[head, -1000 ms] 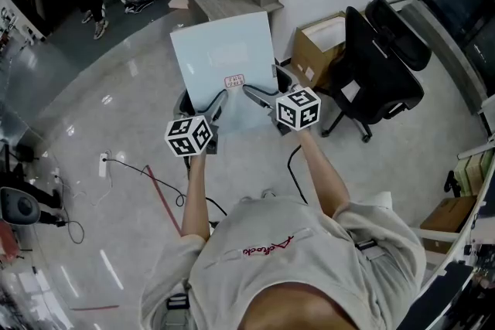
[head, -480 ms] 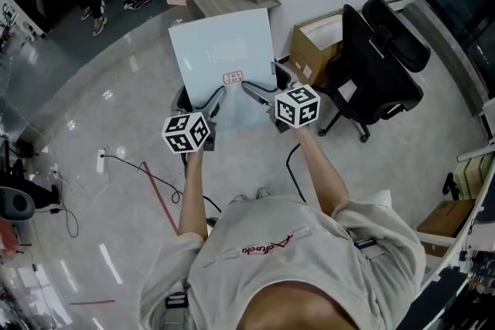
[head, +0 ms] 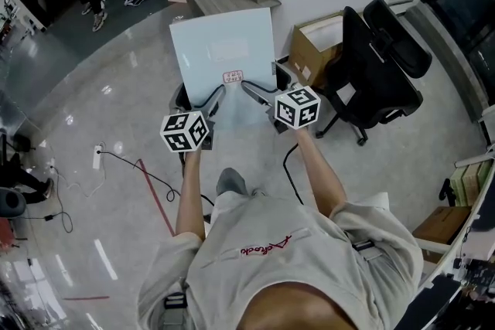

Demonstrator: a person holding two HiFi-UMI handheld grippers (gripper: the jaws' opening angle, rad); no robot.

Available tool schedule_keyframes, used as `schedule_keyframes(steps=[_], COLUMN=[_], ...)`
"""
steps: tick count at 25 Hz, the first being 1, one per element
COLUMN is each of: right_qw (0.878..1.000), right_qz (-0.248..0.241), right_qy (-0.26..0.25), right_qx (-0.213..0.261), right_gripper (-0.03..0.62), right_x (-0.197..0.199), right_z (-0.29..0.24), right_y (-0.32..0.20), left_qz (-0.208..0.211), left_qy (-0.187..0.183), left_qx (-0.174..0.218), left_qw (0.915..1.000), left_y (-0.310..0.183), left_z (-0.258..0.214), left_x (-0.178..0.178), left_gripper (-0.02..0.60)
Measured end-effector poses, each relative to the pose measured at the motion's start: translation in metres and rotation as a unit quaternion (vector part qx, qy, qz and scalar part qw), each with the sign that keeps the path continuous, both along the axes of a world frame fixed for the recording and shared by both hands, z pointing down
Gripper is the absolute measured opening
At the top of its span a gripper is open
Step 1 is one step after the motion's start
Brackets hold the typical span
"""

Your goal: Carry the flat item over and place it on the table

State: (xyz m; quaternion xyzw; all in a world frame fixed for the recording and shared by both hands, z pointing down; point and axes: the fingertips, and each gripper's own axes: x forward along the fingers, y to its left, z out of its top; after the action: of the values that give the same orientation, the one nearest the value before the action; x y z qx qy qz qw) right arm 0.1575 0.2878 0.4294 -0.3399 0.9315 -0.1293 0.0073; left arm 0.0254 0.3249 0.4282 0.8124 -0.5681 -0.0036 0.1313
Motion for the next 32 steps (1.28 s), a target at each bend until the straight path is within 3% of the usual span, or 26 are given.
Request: schedule_keyframes(steps=[15, 32], right_qw=[1.000, 1.000], right_qz=[0.003, 0.009], right_qy=[0.002, 0.006], right_qx=[0.000, -0.002], right_gripper=[0.479, 0.477], right_x=[-0.012, -0.076], right_z=[0.010, 0.009], right_y=[-0.059, -0.215], left_qz=[0.002, 0.008], left_qy=[0.006, 0.016], left_qx=[0.000, -0.003], left_qw=[1.0000, 0.9998], left_y=[-0.059, -0.216], left_z=[0.012, 0.014], left_x=[-0.012, -0.077], left_gripper=[0.508, 0.508])
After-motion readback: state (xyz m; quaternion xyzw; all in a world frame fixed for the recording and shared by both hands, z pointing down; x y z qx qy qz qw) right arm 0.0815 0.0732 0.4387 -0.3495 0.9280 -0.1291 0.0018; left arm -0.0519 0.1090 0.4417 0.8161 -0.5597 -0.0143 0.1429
